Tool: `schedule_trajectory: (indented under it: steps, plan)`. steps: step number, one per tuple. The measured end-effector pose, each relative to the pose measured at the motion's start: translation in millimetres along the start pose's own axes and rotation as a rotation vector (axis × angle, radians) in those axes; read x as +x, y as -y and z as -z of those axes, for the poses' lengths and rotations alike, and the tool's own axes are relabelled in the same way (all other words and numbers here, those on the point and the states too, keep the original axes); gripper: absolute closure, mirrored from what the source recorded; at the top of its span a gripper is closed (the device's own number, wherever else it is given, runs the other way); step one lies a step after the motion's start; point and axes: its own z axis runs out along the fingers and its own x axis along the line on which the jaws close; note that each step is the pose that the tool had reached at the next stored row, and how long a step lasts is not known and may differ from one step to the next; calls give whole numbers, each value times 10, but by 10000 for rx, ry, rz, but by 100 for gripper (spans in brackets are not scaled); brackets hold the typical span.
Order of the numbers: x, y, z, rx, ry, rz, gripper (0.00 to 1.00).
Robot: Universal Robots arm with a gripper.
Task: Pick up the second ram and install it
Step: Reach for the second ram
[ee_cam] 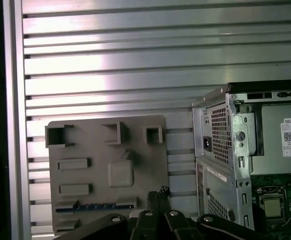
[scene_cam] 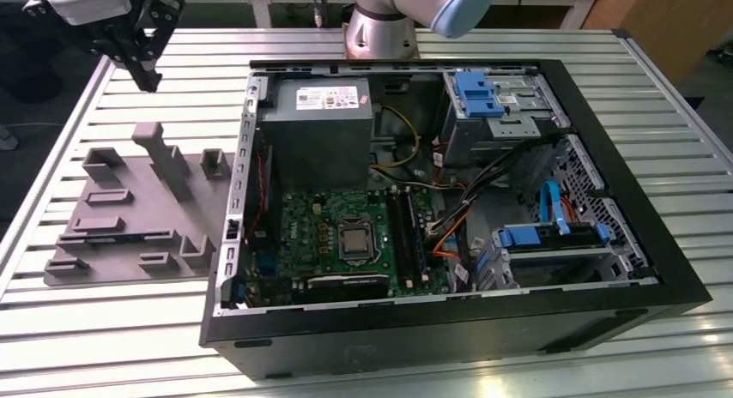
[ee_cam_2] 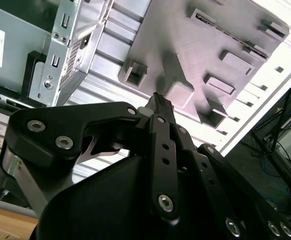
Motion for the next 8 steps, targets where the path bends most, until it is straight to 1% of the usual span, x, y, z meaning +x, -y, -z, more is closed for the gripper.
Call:
schedule_trajectory:
  steps: [8]
  plan:
    - [139,107,-17,-1,1,0,89]
